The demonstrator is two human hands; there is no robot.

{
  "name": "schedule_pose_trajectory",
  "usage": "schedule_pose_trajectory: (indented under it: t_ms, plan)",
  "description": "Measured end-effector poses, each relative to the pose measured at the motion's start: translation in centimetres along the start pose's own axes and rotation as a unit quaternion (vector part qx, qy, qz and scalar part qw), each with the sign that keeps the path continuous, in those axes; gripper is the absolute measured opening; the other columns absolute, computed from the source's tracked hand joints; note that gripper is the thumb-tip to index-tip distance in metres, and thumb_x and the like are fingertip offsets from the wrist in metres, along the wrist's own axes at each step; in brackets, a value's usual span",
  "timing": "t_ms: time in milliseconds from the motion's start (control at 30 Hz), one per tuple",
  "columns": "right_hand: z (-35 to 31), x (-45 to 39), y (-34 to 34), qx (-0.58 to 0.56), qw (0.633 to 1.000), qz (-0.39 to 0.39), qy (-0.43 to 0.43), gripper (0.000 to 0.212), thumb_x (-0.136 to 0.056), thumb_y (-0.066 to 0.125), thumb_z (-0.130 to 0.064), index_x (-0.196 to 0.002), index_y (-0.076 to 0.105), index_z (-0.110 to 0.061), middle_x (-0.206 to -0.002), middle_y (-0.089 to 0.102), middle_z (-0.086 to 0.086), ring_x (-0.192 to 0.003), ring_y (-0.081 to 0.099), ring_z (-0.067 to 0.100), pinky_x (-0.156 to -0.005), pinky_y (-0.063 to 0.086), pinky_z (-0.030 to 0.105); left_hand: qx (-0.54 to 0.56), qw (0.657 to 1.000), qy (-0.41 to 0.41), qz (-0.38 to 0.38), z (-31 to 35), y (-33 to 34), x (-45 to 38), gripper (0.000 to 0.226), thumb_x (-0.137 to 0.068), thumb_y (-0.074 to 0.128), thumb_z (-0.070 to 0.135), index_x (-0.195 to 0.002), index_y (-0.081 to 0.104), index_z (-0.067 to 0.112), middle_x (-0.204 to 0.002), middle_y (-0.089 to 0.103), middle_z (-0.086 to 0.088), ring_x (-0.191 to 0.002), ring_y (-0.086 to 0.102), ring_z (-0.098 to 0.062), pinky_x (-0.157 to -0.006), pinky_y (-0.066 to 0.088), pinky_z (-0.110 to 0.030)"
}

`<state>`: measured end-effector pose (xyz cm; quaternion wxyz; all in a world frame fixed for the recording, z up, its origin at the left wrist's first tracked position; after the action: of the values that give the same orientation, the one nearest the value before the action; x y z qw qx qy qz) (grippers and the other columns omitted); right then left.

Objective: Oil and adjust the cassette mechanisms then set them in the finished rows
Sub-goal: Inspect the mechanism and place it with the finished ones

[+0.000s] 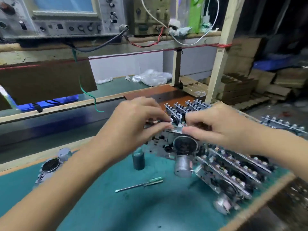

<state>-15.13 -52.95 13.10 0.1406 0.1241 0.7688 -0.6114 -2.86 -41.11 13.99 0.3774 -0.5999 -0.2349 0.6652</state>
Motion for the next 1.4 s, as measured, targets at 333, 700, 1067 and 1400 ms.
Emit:
schedule_pose_trajectory:
  t_ms: [333,700,1067,1400]
  plan:
    - [11.1,8.7,-12.1,0.211,0.958,0.047,0.188,0.039,-0.091,0.043,-0.045,-0.066,0.041,-0.016,-0.050,0.044,-0.001,-0.048,0.043,0.012,-0.056,0.036,0.032,0.032,0.996,0.075,0.031,7.2,10.9,-18.0,0.015,-0.089,0.062,0.030,-0.093,0.071,0.020,-0.089,0.061,0.004,-0.082,0.056,-0.015,-0.074,0.047,-0.031]
    - [20.6,13.7,-13.4,0.461,0.840,0.017,0.284,0.021,-0.099,0.042,-0.028,-0.085,0.043,-0.012,-0.088,0.063,0.016,-0.081,0.063,0.035,-0.062,0.032,0.037,0.106,0.990,0.091,-0.028,11.4,24.0,-25.0,0.033,-0.092,0.052,0.013,-0.125,0.050,0.006,-0.126,0.053,-0.012,-0.118,0.046,-0.026,-0.095,0.034,-0.029]
    - [27.6,8.5,-6.1,0.325,0.876,0.065,0.351,0.024,-0.099,0.042,-0.027,-0.100,0.053,-0.006,-0.100,0.065,0.017,-0.092,0.061,0.035,-0.069,0.039,0.037,0.017,0.987,0.002,-0.160,3.1,29.0,-23.4,0.087,-0.081,0.045,-0.007,-0.153,0.006,0.024,-0.161,-0.002,0.000,-0.144,0.019,-0.019,-0.104,0.039,-0.033]
    - [30.4,9.8,-0.9,0.339,0.873,-0.057,0.345,0.025,-0.102,0.034,-0.036,-0.089,0.045,-0.017,-0.099,0.065,0.011,-0.095,0.060,0.030,-0.066,0.035,0.034,0.052,0.952,-0.055,-0.298,0.6,34.4,-22.0,0.048,-0.104,0.026,0.033,-0.150,0.023,0.019,-0.158,0.022,-0.004,-0.141,0.027,-0.024,-0.113,0.025,-0.036]
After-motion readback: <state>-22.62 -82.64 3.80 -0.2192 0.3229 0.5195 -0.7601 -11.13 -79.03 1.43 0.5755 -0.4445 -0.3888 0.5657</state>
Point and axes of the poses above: each hand's wrist, its own x-axis away from the middle knuckle, its own y-axis out of the palm, z = x × y, the point moved 4 cm from there along -x, towards the middle knuckle
